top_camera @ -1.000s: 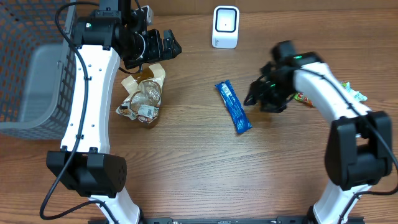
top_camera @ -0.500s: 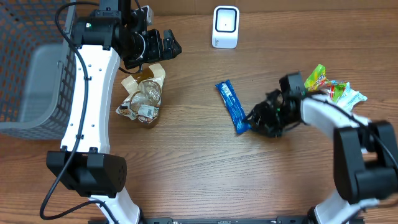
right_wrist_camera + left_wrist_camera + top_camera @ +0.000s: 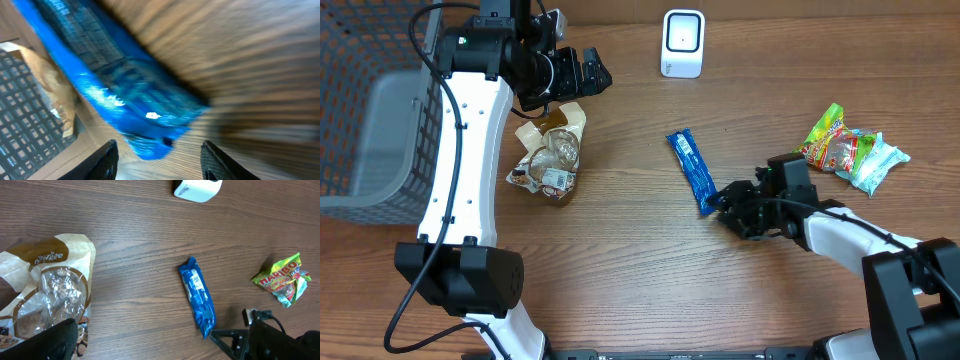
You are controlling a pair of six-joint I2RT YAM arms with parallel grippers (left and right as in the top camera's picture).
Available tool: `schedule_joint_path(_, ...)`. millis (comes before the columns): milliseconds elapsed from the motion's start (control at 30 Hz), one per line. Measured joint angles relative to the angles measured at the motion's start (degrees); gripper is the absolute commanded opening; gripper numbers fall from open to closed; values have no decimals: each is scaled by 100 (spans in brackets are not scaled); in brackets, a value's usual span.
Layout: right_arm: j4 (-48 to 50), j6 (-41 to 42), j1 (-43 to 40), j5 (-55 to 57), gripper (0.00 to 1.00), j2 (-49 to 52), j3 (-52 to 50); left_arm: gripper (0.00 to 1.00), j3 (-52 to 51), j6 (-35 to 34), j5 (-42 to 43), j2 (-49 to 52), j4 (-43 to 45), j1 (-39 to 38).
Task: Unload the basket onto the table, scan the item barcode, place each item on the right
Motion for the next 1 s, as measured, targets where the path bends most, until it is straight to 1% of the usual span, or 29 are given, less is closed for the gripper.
schedule_joint_path(100, 48, 328, 151, 278, 58, 0, 2, 100, 0, 0, 0, 0, 0, 0)
schedule_joint_path(267, 238, 881, 310, 761, 58, 0, 2, 100, 0, 0, 0, 0, 0, 0)
schedule_joint_path(533, 584, 1331, 595, 1580, 57, 0, 2, 100, 0, 0, 0, 0, -2, 0)
schedule_joint_path(633, 638, 1443, 671, 1792, 46, 0, 2, 100, 0, 0, 0, 0, -2, 0)
schedule_joint_path(700, 660, 1480, 682, 1902, 26, 0, 2, 100, 0, 0, 0, 0, 0, 0)
schedule_joint_path(733, 684, 1471, 682, 1941, 18, 0, 2, 100, 0, 0, 0, 0, 0, 0)
schedule_joint_path(800, 719, 1449, 684, 1991, 10, 0, 2, 100, 0, 0, 0, 0, 0, 0)
schedule_joint_path(867, 796, 1392, 682, 1987, 4, 0, 2, 100, 0, 0, 0, 0, 0, 0)
schedule_joint_path(1000, 892, 1080, 682, 1873, 4, 0, 2, 100, 0, 0, 0, 0, -2, 0)
